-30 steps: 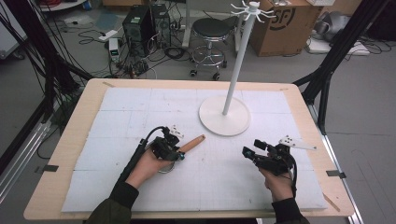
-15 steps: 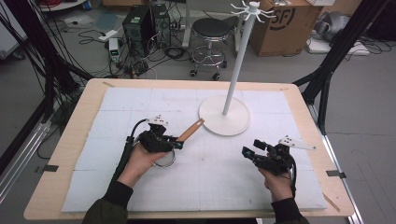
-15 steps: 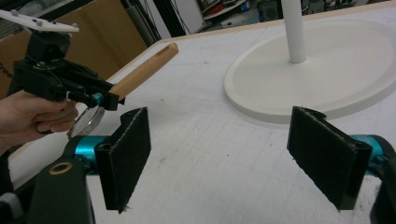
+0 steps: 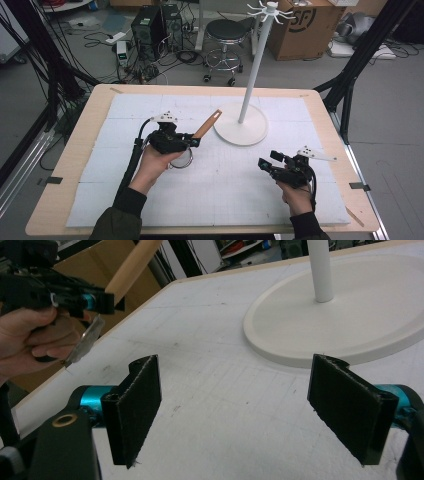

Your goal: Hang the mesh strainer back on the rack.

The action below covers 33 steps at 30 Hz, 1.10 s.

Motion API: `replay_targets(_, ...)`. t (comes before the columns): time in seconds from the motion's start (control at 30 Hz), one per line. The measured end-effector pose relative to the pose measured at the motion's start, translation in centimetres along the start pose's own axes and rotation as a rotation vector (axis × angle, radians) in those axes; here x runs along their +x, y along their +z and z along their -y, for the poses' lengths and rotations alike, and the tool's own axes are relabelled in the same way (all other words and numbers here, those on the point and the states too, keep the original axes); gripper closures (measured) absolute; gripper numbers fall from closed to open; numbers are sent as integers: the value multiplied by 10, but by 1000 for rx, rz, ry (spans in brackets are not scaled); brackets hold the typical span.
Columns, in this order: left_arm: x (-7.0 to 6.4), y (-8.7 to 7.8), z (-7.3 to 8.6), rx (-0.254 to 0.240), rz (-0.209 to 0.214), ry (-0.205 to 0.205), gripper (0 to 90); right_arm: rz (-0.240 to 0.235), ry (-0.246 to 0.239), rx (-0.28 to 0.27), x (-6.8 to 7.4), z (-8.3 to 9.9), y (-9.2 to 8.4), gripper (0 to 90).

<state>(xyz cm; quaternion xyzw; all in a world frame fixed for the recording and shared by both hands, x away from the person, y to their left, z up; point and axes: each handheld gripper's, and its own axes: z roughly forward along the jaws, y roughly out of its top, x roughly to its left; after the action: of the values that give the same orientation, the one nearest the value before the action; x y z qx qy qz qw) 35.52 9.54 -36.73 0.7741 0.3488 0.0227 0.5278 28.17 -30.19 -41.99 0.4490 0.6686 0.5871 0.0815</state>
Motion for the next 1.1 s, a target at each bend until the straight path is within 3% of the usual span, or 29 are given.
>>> replay_targets(0.13, -2, -1, -10, -60, 31, -21, 712, -2, 3, -5, -1, 1, -1, 207)
replay_targets(0.33, -9, 1, -30, -123, 45, -7, 712, -5, 5, 2, 0, 2, 1, 207)
replay_targets(0.47, -11, 1, -45, -154, 75, 4, 712, -11, 5, 0, -1, 3, 2, 206)
replay_targets(0.53, -9, 0, -53, -176, 99, -12, 712, -11, 7, 3, -1, 4, 3, 206)
replay_targets(0.87, -15, -6, -86, -256, 134, -3, 712, -32, 16, 13, -1, 7, 5, 206)
replay_targets(0.93, -17, -6, -90, -282, 161, -16, 712, -36, 15, 15, 0, 7, 7, 206)
replay_targets(1.1, -25, -7, -101, -332, 160, 30, 712, -41, 19, 19, 0, 8, 7, 206)
